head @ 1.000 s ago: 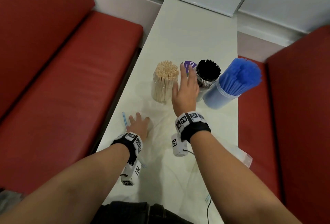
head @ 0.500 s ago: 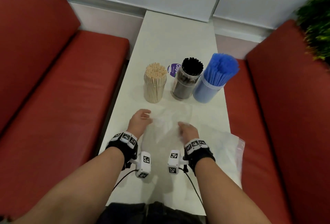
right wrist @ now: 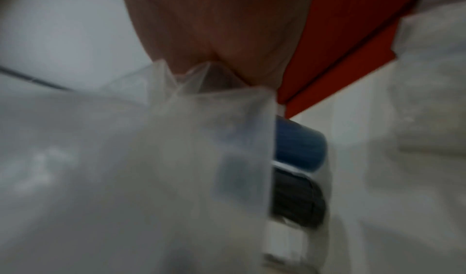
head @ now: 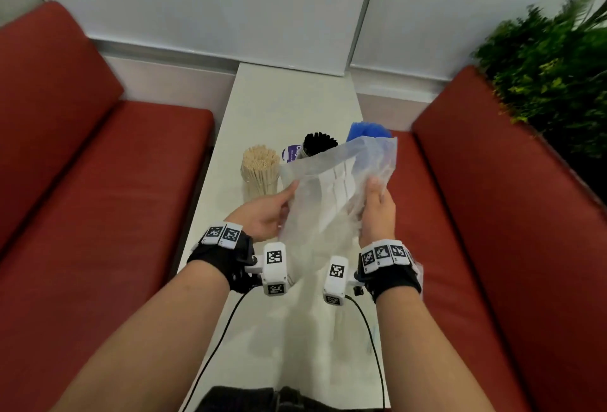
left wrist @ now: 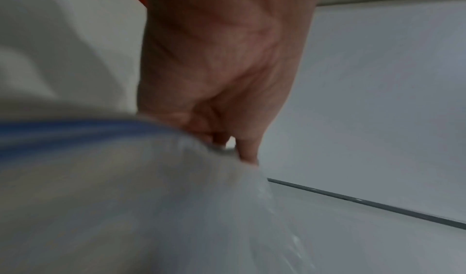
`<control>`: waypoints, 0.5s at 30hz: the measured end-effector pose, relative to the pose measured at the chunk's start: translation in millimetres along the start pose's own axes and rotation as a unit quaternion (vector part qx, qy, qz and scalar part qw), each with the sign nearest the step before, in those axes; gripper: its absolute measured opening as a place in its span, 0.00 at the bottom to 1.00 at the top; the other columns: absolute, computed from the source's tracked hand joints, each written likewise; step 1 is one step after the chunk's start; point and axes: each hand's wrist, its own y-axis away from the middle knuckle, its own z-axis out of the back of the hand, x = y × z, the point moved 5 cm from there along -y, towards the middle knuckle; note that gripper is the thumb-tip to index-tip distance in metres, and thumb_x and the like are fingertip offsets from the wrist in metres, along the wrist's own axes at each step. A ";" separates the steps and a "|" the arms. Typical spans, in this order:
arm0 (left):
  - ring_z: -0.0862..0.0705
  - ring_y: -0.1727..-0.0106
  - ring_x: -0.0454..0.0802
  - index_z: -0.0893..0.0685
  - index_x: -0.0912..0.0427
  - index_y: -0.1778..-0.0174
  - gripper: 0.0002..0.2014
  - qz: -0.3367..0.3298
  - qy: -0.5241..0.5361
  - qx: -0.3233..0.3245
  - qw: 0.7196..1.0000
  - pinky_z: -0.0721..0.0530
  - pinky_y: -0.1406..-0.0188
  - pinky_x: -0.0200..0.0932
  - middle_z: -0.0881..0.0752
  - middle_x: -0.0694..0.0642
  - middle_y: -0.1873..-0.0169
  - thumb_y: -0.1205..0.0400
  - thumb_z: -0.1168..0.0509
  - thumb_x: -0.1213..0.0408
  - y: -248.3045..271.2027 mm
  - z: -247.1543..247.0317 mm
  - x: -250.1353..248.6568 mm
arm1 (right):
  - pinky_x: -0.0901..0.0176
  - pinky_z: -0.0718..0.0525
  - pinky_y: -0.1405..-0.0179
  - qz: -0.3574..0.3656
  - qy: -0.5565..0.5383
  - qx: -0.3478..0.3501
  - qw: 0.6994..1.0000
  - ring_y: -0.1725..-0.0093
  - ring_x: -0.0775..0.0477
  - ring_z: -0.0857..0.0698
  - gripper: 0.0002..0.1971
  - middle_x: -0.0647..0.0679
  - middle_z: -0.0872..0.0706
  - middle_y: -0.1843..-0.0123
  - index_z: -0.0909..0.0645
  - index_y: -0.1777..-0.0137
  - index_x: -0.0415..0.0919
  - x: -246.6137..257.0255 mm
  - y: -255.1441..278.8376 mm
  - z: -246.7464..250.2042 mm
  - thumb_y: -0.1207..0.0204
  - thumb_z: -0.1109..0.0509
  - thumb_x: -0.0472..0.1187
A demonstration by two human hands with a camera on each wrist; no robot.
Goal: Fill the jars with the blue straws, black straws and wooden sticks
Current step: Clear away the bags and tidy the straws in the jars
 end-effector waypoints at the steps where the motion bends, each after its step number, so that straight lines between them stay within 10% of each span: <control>1: 0.13 0.47 0.47 0.18 0.61 0.33 0.28 -0.045 0.027 -0.017 0.998 0.13 0.45 0.45 0.11 0.53 0.45 0.20 0.34 0.43 2.7 -4.2 -13.6 | 0.61 0.17 0.65 0.019 0.010 -0.011 1.000 0.65 0.52 0.16 0.11 0.51 0.16 0.64 0.19 0.51 0.42 10.6 -2.2 2.2 0.18 0.30 0.50; 6: 0.13 0.51 0.47 0.19 0.55 0.44 0.22 -0.333 -0.176 -0.215 0.901 0.14 0.48 0.54 0.12 0.53 0.53 0.15 0.45 0.39 38.6 -22.3 -94.3 | 0.56 0.20 0.65 0.054 0.088 -0.019 0.994 0.60 0.48 0.21 0.16 0.50 0.20 0.59 0.26 0.50 0.42 48.7 -17.4 1.8 0.30 0.22 0.44; 9: 0.20 0.63 0.41 0.25 0.53 0.55 0.22 -0.446 -0.221 -0.197 0.845 0.19 0.57 0.48 0.20 0.45 0.65 0.17 0.46 0.36 62.4 -59.1 -118.8 | 0.65 0.16 0.73 -0.014 0.036 0.035 0.999 0.52 0.50 0.15 0.33 0.50 0.18 0.46 0.34 0.36 0.47 62.4 -28.4 -8.9 0.37 0.21 0.47; 11: 0.19 0.63 0.41 0.25 0.55 0.53 0.22 -0.483 -0.210 -0.187 0.829 0.18 0.60 0.43 0.18 0.45 0.64 0.16 0.46 0.37 71.2 -76.5 -129.2 | 0.52 0.09 0.71 -0.093 0.023 0.094 0.991 0.46 0.43 0.13 0.40 0.45 0.18 0.40 0.40 0.31 0.53 61.0 -34.8 -17.9 0.38 0.20 0.44; 15: 0.19 0.74 0.50 0.26 0.55 0.54 0.20 -0.519 -0.203 -0.253 0.790 0.19 0.76 0.45 0.13 0.50 0.69 0.15 0.44 0.40 90.9 -76.0 -145.9 | 0.38 0.10 0.47 -0.042 0.110 0.099 0.988 0.49 0.33 0.11 0.11 0.38 0.11 0.51 0.17 0.45 0.37 68.3 -48.3 -15.7 0.28 0.29 0.32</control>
